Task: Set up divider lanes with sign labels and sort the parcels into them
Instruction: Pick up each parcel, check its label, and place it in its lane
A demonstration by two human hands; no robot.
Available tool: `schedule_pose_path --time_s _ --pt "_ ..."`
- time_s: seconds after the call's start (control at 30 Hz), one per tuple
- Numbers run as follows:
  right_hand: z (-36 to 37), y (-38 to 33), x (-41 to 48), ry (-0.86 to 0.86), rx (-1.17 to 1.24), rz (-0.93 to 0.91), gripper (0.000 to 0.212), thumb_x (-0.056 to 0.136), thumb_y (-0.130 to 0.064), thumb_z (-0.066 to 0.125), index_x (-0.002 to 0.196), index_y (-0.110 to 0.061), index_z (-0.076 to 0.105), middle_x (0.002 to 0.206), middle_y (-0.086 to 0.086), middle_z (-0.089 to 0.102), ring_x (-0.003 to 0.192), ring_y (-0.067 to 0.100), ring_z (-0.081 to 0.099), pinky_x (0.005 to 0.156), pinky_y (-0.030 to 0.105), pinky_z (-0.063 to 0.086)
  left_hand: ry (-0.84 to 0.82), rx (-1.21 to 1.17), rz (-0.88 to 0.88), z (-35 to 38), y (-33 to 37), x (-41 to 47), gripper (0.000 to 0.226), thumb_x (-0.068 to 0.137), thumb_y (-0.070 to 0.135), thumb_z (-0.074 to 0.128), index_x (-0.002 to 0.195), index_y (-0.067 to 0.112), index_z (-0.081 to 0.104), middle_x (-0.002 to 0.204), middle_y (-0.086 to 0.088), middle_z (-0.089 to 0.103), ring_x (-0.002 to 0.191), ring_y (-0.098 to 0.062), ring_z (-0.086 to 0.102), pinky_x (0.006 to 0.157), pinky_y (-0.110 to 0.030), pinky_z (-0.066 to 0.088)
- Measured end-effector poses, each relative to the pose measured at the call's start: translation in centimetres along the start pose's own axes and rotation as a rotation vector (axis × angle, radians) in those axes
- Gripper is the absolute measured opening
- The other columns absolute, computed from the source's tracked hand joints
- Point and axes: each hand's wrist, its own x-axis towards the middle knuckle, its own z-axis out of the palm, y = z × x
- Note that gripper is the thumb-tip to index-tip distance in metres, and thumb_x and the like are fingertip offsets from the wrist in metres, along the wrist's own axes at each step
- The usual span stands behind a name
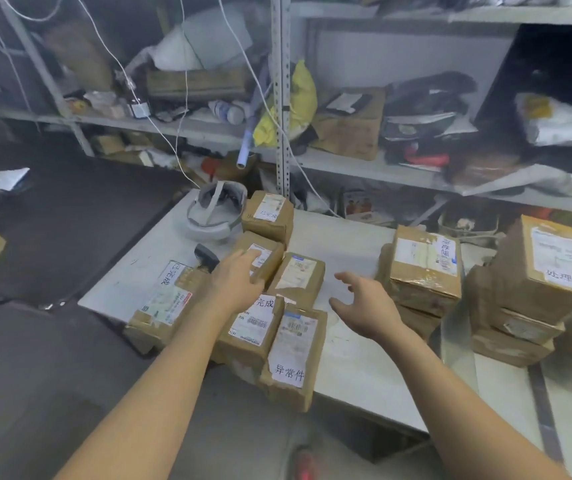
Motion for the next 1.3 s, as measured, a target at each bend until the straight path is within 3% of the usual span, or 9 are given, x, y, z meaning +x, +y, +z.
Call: schedule_pose_path --time_s 0.2,0.33,0.47,0.63,0.87,1.0,1.13,1.23,1.3 --pt "3.9 1.1 7.6 -0.084 0.219 0.13 0.057 0.088 -0.033 0.068 0.141 -0.018 0.051 0.136 0.003 0.059 0.119 0.02 0.059 0.096 0.034 0.048 -0.142 -0.069 -0.06 3.3 -2.1 7.1 0.061 0.088 0.028 0.068 0.145 0.022 0.045 0.144 0.001 0.052 0.129 -0.022 0.049 0.104 -0.043 0.045" --pt "7.0 1.9 11.6 -0.133 0.338 0.248 0.061 0.085 -0.03 0.072 0.14 -0.014 0.051 0.134 0.007 0.061 0.117 0.023 0.06 0.094 0.035 0.05 -0.297 -0.153 -0.107 6.1 -2.4 11.2 0.053 0.087 0.029 0.071 0.135 0.014 0.054 0.135 -0.004 0.058 0.122 -0.024 0.054 0.097 -0.033 0.044" --pt "9.1 2.7 14.0 -0.176 0.38 0.36 0.053 0.086 -0.025 0.071 0.133 -0.007 0.054 0.125 0.012 0.065 0.115 0.029 0.061 0.089 0.035 0.05 -0.471 -0.162 -0.155 9.2 -2.9 14.2 0.049 0.084 0.038 0.073 0.124 0.012 0.06 0.121 -0.003 0.066 0.113 -0.025 0.061 0.091 -0.033 0.05" --pt "10.9 3.5 15.3 -0.276 0.427 0.492 0.05 0.082 -0.033 0.076 0.127 -0.015 0.062 0.117 0.005 0.071 0.113 0.022 0.063 0.078 0.025 0.044 -0.702 -0.131 -0.245 12.1 -3.5 15.9 0.062 0.079 0.034 0.074 0.135 0.017 0.052 0.133 0.001 0.061 0.116 -0.02 0.059 0.1 -0.038 0.049" --pt "12.1 3.1 15.7 -0.15 0.518 0.622 0.049 0.079 -0.025 0.073 0.127 -0.024 0.064 0.098 0.001 0.075 0.091 0.018 0.07 0.075 0.031 0.057 -0.657 -0.273 -0.305 12.6 -3.1 16.7 0.087 0.074 0.021 0.078 0.147 0.027 0.033 0.135 0.002 0.058 0.116 -0.021 0.057 0.099 -0.042 0.049" --pt "11.2 1.8 15.4 -0.034 0.598 0.64 0.057 0.081 -0.023 0.072 0.135 -0.025 0.058 0.087 -0.001 0.075 0.083 0.015 0.07 0.068 0.03 0.056 -0.627 -0.424 -0.26 12.2 -3.0 16.6 0.078 0.08 0.011 0.073 0.146 0.028 0.035 0.132 0.003 0.059 0.11 -0.016 0.057 0.096 -0.036 0.048" --pt "8.9 -0.4 14.5 0.128 0.653 0.595 0.059 0.08 -0.027 0.076 0.136 -0.031 0.058 0.095 -0.008 0.068 0.087 0.011 0.069 0.075 0.036 0.061 -0.508 -0.604 -0.173 10.1 -2.6 16.7 0.061 0.084 0.006 0.07 0.134 0.031 0.045 0.121 0.01 0.061 0.098 -0.007 0.058 0.094 -0.035 0.051" --pt "6.7 -2.5 13.8 0.259 0.717 0.524 0.051 0.084 -0.021 0.073 0.128 -0.04 0.056 0.099 -0.016 0.064 0.086 0.005 0.068 0.068 0.026 0.06 -0.414 -0.746 -0.099 7.9 -1.6 16.7 0.056 0.088 0.002 0.065 0.118 0.044 0.042 0.098 0.023 0.059 0.09 0.004 0.058 0.085 -0.028 0.053" --pt "5.0 -3.9 13.2 0.35 0.759 0.481 0.048 0.085 -0.023 0.074 0.124 -0.045 0.055 0.101 -0.019 0.063 0.087 0.001 0.067 0.066 0.019 0.057 -0.373 -0.852 -0.066 6.4 -0.8 16.8 0.052 0.09 0.005 0.064 0.118 0.045 0.045 0.1 0.023 0.063 0.095 -0.002 0.063 0.086 -0.03 0.055"
